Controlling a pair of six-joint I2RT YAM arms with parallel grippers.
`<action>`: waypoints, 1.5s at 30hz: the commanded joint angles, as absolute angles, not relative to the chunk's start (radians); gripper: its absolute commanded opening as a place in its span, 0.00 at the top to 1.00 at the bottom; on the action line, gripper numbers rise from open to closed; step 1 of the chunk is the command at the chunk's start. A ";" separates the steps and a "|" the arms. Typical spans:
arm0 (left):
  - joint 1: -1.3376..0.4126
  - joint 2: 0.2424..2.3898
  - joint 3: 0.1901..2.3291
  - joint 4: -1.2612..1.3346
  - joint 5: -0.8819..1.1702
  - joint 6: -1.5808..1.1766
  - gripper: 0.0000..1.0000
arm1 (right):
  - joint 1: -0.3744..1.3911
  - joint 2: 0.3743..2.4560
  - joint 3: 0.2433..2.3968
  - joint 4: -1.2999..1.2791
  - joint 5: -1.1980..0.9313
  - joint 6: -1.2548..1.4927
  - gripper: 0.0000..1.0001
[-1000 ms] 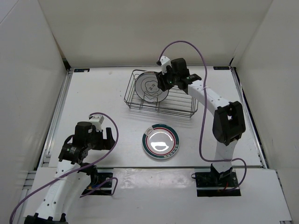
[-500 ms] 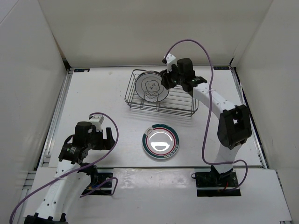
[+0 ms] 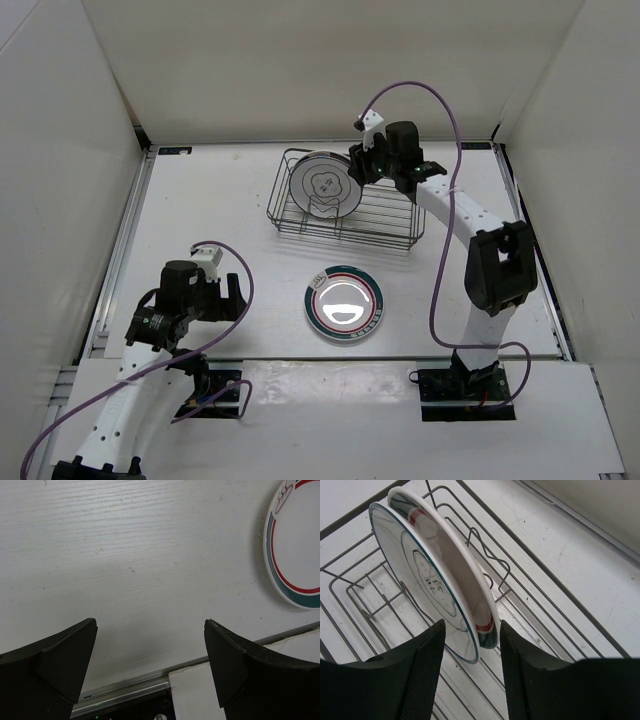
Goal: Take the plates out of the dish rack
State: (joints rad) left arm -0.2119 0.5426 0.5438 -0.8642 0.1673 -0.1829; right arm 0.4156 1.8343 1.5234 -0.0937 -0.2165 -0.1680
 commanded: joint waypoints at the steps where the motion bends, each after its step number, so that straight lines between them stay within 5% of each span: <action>1: -0.213 0.545 0.546 -0.861 0.158 -0.178 0.00 | 0.410 1.844 1.539 -0.051 -0.264 -0.146 0.49; 8: -0.213 0.549 0.548 -0.862 0.160 -0.179 0.00 | 0.408 1.876 1.551 -0.066 -0.285 -0.130 0.49; 32: -0.215 0.560 0.549 -0.861 0.160 -0.178 0.00 | 0.405 1.873 1.675 -0.175 -0.210 -0.166 1.00; 45: -0.215 0.549 0.548 -0.861 0.160 -0.178 0.00 | 0.405 1.727 1.773 -0.219 -0.098 -0.120 1.00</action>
